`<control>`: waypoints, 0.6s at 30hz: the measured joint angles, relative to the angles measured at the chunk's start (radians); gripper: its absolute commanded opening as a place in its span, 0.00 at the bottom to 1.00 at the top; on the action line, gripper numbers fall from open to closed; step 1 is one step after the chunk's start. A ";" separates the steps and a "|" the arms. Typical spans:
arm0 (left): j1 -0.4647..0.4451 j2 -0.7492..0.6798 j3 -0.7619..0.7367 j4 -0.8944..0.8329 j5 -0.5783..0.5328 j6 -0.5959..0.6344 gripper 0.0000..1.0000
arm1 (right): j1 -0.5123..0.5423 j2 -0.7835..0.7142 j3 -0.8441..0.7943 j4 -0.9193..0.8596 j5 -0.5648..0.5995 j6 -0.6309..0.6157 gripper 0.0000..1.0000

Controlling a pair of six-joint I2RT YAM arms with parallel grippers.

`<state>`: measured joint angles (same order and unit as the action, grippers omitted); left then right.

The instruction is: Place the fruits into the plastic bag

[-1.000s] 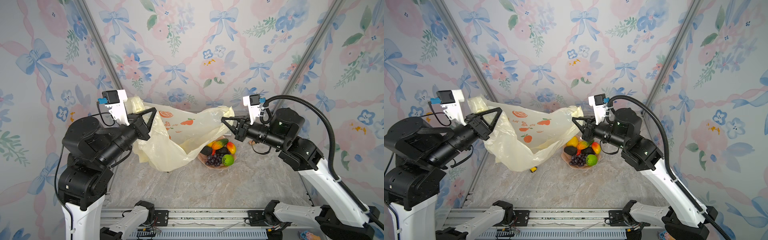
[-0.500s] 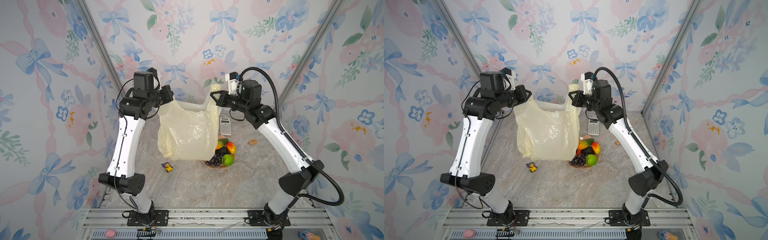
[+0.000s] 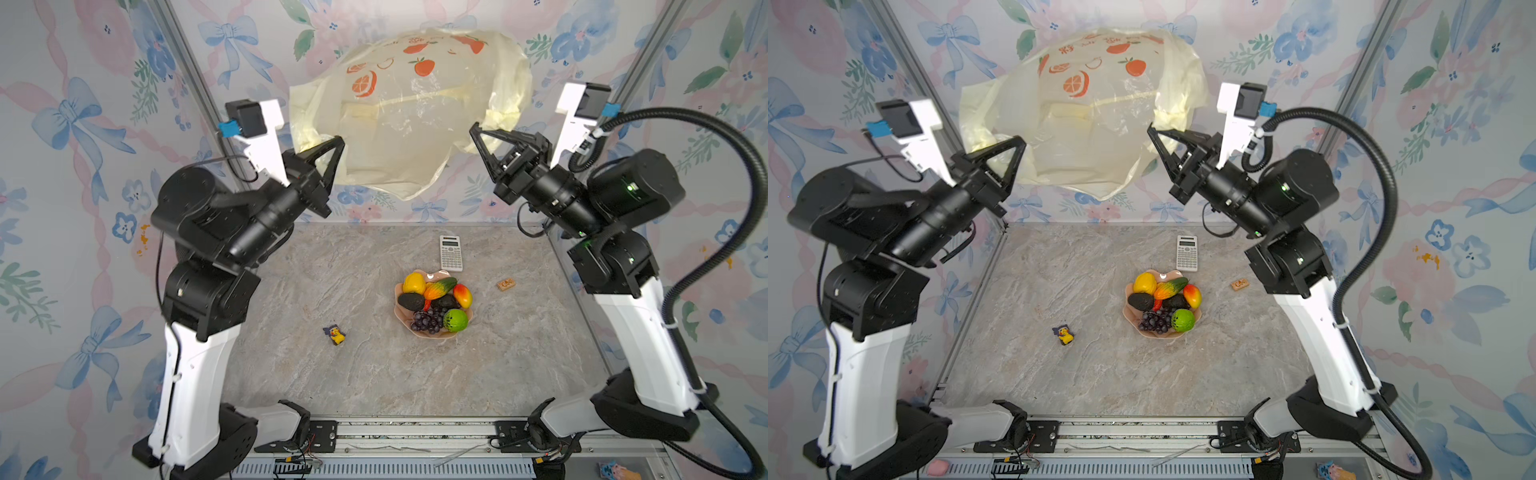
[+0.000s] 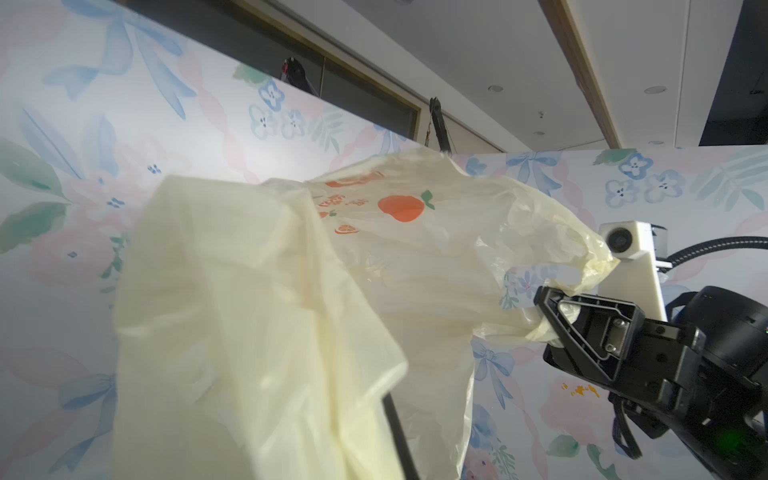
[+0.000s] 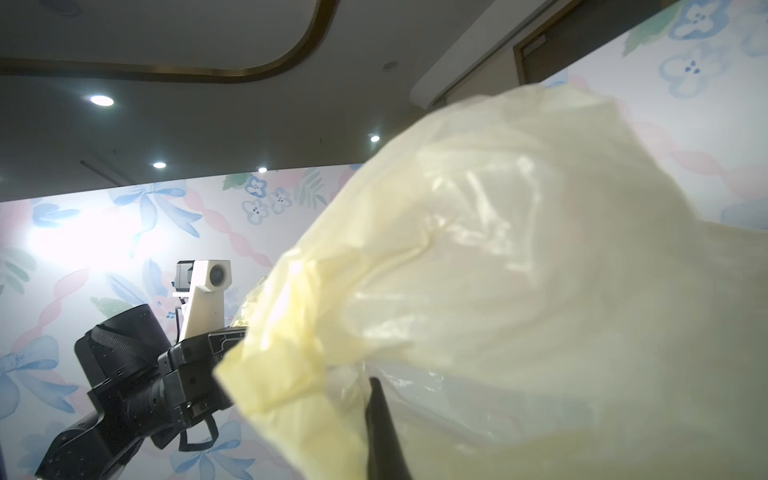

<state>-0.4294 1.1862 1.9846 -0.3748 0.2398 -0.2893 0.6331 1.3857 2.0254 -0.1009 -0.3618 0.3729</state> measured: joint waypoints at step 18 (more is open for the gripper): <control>0.170 -0.296 -1.036 -0.070 -0.221 -0.072 0.00 | -0.114 0.025 -0.664 -0.277 0.009 0.026 0.00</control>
<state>-0.2596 0.8898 0.9482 -0.4450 0.0189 -0.3611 0.5186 1.4109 1.3617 -0.3779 -0.3531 0.3992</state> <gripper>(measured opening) 0.049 0.045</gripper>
